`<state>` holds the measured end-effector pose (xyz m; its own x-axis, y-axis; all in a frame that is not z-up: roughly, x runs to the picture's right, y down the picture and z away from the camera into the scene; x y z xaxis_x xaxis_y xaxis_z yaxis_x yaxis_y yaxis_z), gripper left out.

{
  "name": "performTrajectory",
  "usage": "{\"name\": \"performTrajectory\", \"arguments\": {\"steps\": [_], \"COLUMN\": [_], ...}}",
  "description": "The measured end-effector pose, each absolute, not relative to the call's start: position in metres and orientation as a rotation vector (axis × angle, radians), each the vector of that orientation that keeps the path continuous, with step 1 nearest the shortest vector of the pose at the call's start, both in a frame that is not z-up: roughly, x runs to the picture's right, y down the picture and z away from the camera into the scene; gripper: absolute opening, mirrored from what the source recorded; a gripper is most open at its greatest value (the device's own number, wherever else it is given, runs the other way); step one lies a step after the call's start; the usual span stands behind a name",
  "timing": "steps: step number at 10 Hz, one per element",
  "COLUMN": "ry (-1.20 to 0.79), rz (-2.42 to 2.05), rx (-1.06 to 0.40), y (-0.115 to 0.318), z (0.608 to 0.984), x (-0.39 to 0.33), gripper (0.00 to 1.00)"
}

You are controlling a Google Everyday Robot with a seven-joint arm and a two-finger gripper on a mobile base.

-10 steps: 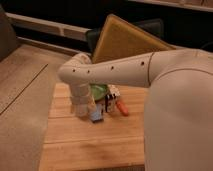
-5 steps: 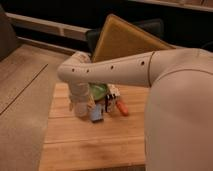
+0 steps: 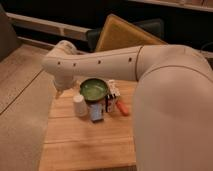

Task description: Place the ceramic cup over the eraser

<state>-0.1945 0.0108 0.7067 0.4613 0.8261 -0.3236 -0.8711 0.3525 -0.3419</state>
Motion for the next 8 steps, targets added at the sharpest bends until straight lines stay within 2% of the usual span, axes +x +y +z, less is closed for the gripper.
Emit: {"name": "performTrajectory", "arguments": {"steps": [4,8], "ry": [0.149,0.218], "rz": [1.051,1.039], "rx": [-0.479,-0.478], "y": [0.016,0.01], "z": [0.712,0.748], "x": [-0.183,-0.17], "gripper": [0.65,0.65]}}
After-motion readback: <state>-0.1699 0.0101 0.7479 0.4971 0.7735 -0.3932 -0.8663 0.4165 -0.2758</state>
